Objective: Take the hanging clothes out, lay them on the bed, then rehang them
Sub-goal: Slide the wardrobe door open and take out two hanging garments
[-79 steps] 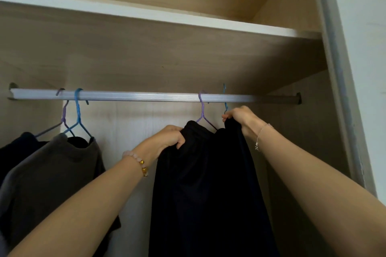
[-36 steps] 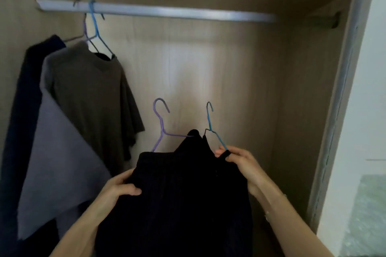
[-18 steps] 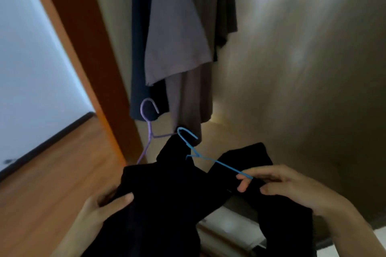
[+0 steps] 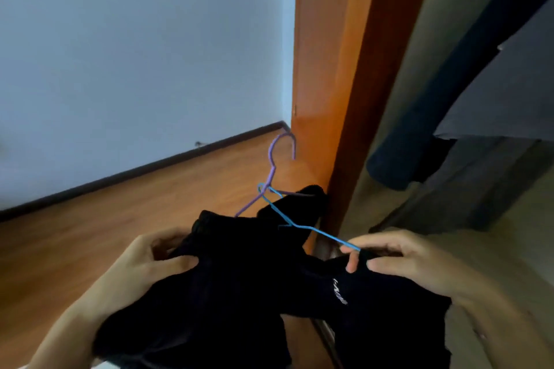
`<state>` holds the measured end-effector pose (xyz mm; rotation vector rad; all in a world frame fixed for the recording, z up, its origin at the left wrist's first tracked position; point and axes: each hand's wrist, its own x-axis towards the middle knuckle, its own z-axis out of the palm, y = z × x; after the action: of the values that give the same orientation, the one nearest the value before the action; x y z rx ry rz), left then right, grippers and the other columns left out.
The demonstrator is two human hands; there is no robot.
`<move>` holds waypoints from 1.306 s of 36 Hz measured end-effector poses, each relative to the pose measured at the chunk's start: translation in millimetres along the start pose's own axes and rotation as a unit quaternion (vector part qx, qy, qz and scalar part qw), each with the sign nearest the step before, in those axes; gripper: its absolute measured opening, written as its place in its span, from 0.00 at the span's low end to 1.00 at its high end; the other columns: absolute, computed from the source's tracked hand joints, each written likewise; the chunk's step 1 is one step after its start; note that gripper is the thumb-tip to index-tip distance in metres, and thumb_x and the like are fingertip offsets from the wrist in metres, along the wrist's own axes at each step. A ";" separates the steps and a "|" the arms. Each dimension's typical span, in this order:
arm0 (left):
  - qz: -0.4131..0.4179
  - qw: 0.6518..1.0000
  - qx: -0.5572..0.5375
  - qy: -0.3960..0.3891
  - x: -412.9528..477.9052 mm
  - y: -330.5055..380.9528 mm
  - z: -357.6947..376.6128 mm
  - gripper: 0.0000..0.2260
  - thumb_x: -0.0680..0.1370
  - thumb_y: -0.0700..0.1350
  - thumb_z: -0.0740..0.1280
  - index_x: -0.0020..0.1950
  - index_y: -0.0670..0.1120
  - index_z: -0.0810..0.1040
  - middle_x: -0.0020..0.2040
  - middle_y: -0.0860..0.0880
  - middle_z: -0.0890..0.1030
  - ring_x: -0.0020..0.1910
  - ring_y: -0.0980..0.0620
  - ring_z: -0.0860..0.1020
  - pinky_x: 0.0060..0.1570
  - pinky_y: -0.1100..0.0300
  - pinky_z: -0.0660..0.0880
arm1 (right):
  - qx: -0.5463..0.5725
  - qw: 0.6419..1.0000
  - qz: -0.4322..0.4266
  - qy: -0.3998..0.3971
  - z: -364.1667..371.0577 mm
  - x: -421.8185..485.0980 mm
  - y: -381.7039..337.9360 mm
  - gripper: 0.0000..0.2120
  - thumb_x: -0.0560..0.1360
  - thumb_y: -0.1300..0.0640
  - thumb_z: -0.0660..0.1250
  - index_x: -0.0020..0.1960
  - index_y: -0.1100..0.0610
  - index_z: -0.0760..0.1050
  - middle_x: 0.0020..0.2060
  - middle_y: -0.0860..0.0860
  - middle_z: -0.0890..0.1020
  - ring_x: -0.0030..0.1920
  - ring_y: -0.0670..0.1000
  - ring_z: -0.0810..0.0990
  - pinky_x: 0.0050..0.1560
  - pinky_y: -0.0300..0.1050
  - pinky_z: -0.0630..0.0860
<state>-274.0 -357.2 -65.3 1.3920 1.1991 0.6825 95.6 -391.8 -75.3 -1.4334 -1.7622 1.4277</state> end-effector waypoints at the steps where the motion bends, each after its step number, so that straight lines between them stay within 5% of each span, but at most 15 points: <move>1: -0.012 1.000 -0.018 0.006 5.1 -0.5 -10.2 0.14 0.67 0.38 0.70 0.52 0.44 0.83 0.48 0.42 0.85 0.46 0.43 0.84 0.42 0.60 0.81 | 0.007 1.000 0.002 -0.014 -3.0 12.1 -1.0 0.15 0.74 0.63 0.64 0.55 0.49 0.81 0.50 0.49 0.84 0.55 0.65 0.77 0.60 0.56 0.70; 6: -0.005 0.986 -0.058 0.156 28.6 -8.1 -61.8 0.16 0.71 0.29 0.66 0.49 0.48 0.82 0.42 0.48 0.86 0.36 0.51 0.85 0.31 0.65 0.80 | 0.100 0.994 0.026 -0.019 2.6 96.8 -14.8 0.17 0.75 0.71 0.60 0.52 0.53 0.81 0.48 0.54 0.85 0.47 0.49 0.81 0.49 0.35 0.75; 13: -0.008 0.956 -0.105 0.275 59.6 -11.1 -125.1 0.17 0.71 0.28 0.65 0.46 0.50 0.80 0.37 0.52 0.86 0.32 0.53 0.84 0.29 0.66 0.79 | 0.103 0.993 -0.032 -0.052 23.8 228.2 -54.7 0.15 0.75 0.69 0.62 0.50 0.54 0.82 0.48 0.50 0.85 0.57 0.43 0.80 0.64 0.43 0.67; 18: -0.029 0.933 -0.159 0.321 77.0 -11.7 -158.5 0.13 0.67 0.34 0.69 0.49 0.47 0.81 0.40 0.49 0.86 0.35 0.51 0.84 0.30 0.65 0.78 | 0.079 0.989 -0.070 -0.105 43.5 315.1 -90.7 0.11 0.76 0.66 0.63 0.50 0.56 0.82 0.47 0.48 0.85 0.56 0.40 0.80 0.54 0.26 0.72; 22: -0.043 0.900 -0.206 0.381 77.3 -20.1 -181.5 0.16 0.65 0.42 0.72 0.52 0.45 0.81 0.44 0.45 0.86 0.38 0.48 0.85 0.32 0.64 0.79 | 0.074 0.980 -0.097 -0.157 61.7 373.8 -118.1 0.12 0.76 0.64 0.64 0.49 0.50 0.82 0.47 0.48 0.85 0.52 0.42 0.82 0.49 0.25 0.73; 30: -0.060 0.789 -0.232 0.565 74.6 -38.8 -220.2 0.16 0.64 0.54 0.72 0.47 0.47 0.84 0.41 0.47 0.86 0.38 0.50 0.85 0.32 0.65 0.79 | 0.032 0.947 -0.181 -0.263 113.9 499.9 -169.7 0.13 0.73 0.64 0.68 0.49 0.47 0.82 0.47 0.47 0.86 0.52 0.43 0.82 0.51 0.28 0.74; 42: -0.128 0.582 -0.183 0.782 111.8 -66.5 -262.6 0.05 0.73 0.40 0.70 0.47 0.49 0.82 0.43 0.43 0.85 0.43 0.46 0.83 0.42 0.58 0.80 | -0.033 0.845 -0.292 -0.447 197.2 695.8 -264.5 0.13 0.74 0.62 0.68 0.49 0.44 0.82 0.47 0.44 0.86 0.51 0.41 0.82 0.51 0.25 0.73; 47: -0.139 0.513 -0.163 0.831 122.2 -58.8 -268.3 0.07 0.74 0.39 0.70 0.43 0.51 0.82 0.39 0.49 0.85 0.37 0.54 0.83 0.34 0.68 0.78 | -0.038 0.802 -0.321 -0.503 235.4 746.3 -306.7 0.14 0.74 0.63 0.68 0.50 0.45 0.82 0.46 0.45 0.86 0.51 0.41 0.83 0.49 0.25 0.73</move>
<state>-495.1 -155.2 -91.8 -0.3105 2.3835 2.0235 -496.7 204.4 -69.5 0.1263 -2.5444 1.8143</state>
